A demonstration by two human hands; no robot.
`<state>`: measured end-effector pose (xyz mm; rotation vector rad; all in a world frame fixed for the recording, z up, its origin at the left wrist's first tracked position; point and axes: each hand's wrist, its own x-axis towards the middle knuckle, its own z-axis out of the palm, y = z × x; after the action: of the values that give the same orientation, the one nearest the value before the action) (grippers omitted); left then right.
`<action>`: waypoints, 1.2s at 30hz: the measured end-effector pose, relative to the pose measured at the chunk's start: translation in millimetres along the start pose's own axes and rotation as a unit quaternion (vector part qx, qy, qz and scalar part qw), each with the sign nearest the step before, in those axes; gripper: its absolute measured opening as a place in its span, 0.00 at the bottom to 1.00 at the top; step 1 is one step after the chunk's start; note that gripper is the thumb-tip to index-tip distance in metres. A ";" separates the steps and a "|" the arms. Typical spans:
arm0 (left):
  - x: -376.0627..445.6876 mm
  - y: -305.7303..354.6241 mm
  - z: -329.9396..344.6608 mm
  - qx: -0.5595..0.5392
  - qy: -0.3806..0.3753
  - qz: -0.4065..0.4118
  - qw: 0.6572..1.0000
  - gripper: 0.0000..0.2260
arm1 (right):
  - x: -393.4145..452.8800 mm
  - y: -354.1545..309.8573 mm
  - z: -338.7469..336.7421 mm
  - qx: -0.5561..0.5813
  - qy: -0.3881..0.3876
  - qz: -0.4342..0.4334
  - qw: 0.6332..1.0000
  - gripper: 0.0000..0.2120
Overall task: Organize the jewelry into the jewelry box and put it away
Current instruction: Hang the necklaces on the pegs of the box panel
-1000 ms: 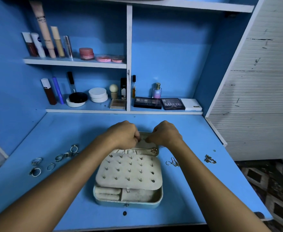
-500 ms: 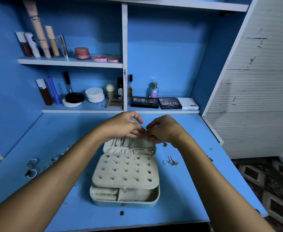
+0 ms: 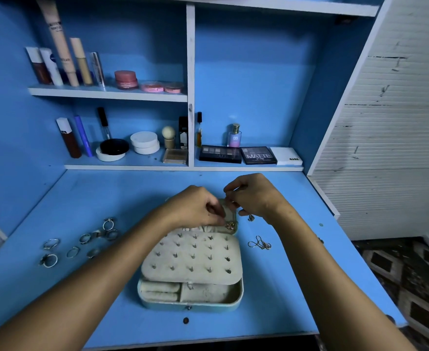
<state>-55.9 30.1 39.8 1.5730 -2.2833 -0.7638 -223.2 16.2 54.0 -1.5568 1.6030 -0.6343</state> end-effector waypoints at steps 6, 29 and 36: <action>5.9 10.3 17.8 0.018 0.012 0.018 1.000 0.08 | -2.0 2.7 -3.6 0.005 0.018 0.006 1.000 0.09; 5.5 -20.5 -4.8 0.013 0.030 -0.047 0.998 0.05 | -6.9 10.8 7.3 -0.175 -0.052 -0.045 0.982 0.09; 0.1 -25.4 -17.6 0.030 0.006 -0.041 0.999 0.02 | -9.8 9.3 10.0 -0.218 -0.085 -0.048 0.971 0.04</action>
<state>-27.3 18.3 40.1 1.7029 -2.2638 -0.7097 -221.1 28.6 42.8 -1.9584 1.6131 -0.1928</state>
